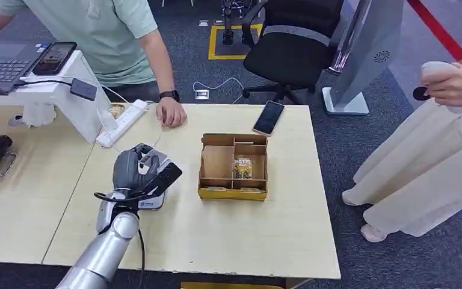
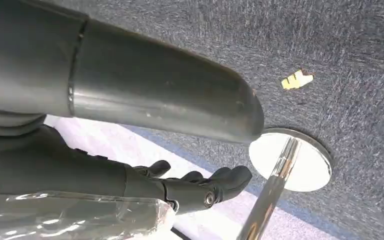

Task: Pass the card to the sensor for recognition and then transmit it.

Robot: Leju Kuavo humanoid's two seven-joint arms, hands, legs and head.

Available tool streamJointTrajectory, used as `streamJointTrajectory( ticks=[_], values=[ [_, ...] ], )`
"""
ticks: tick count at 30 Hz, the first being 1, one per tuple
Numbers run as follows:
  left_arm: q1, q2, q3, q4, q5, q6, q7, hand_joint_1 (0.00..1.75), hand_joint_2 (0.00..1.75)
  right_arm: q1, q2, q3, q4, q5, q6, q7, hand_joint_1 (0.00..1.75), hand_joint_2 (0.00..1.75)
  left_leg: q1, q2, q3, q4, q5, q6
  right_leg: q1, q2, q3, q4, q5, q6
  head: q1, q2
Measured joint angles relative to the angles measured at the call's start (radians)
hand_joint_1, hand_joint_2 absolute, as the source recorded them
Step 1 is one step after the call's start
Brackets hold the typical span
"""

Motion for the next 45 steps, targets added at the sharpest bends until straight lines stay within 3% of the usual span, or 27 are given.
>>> streamJointTrajectory(
  ticks=[17, 31, 45],
  values=[
    [0.006, 0.097, -0.067, 0.004, 0.033, -0.259, 0.085, 1.75, 1.75, 0.000, 0.000, 0.000, 0.000, 0.000, 0.000, -0.002, 0.00, 0.00, 0.000, 0.000, 0.000, 0.000, 0.000, 0.000, 0.000, 0.000, 0.000, 0.000, 0.000, 0.000, 0.000, 0.000],
    [-0.003, 0.119, -0.087, 0.025, -0.002, -0.264, 0.126, 1.75, 1.75, 0.000, 0.000, 0.000, 0.000, 0.000, 0.000, -0.003, 0.00, 0.00, 0.000, 0.000, 0.000, 0.000, 0.000, 0.000, 0.000, 0.000, 0.000, 0.000, 0.000, 0.000, 0.000, 0.000],
    [-0.038, 0.126, -0.093, 0.060, -0.104, -0.201, 0.201, 1.75, 1.75, 0.000, 0.000, 0.000, 0.000, -0.001, 0.000, 0.000, 0.00, 0.00, 0.000, 0.000, 0.000, 0.000, 0.000, 0.000, 0.000, 0.000, 0.000, 0.000, 0.000, 0.000, 0.000, 0.000]
  ],
)
